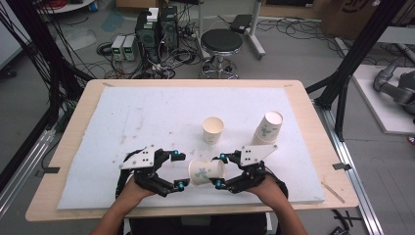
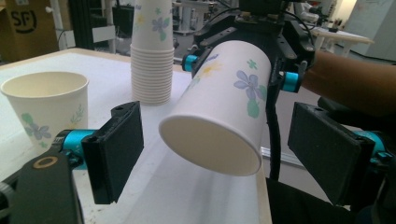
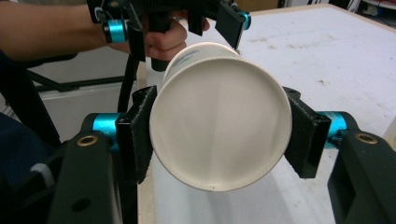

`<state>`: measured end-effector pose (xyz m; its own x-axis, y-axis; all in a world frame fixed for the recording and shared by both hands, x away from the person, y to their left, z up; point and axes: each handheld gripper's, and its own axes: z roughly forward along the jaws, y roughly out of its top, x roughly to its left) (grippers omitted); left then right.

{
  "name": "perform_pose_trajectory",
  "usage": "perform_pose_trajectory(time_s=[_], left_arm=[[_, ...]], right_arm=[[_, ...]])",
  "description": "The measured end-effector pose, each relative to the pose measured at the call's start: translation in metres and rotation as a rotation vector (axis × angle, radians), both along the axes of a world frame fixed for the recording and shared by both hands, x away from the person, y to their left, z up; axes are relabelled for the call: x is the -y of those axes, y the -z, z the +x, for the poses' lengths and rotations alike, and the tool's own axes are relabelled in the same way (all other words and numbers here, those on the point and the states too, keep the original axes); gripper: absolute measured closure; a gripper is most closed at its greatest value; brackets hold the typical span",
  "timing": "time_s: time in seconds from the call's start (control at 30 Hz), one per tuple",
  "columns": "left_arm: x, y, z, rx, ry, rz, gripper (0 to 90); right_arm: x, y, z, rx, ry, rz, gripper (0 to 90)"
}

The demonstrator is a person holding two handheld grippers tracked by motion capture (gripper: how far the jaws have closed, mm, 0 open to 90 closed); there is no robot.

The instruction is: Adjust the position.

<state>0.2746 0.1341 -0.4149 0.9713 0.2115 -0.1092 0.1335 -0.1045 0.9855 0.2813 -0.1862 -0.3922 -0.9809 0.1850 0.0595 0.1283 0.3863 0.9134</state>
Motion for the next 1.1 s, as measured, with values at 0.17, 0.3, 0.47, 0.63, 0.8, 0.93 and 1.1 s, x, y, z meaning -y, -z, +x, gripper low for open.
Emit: perform_pose_trajectory(time_s=[0.17,0.3,0.47,0.63,0.8,0.93,1.1], left_arm=[[0.001,0.002,0.001,-0.001,-0.005,-0.006,18.1],[0.005,0.004,0.0,0.006,0.005,-0.004,18.0],[0.011,0.005,-0.002,0.012,0.02,-0.002,18.0],[0.015,0.006,-0.002,0.019,0.025,-0.015,18.1],[0.017,0.006,-0.004,0.034,0.036,-0.02,20.8],[0.017,0.005,-0.005,0.042,0.03,-0.037,23.6],[0.015,0.004,-0.005,0.052,0.033,-0.03,25.6]], right_arm=[[0.002,0.0,0.001,-0.005,0.0,0.03,36.2],[0.001,0.0,0.001,-0.01,-0.007,0.046,36.3],[0.0,-0.001,0.0,-0.028,-0.027,0.077,36.3],[-0.002,0.0,0.0,-0.057,-0.055,0.117,36.3],[0.0,0.001,0.003,-0.091,-0.064,0.161,36.3],[0.001,0.004,0.004,-0.121,-0.071,0.171,36.4],[0.0,0.006,0.005,-0.13,-0.078,0.157,36.5]])
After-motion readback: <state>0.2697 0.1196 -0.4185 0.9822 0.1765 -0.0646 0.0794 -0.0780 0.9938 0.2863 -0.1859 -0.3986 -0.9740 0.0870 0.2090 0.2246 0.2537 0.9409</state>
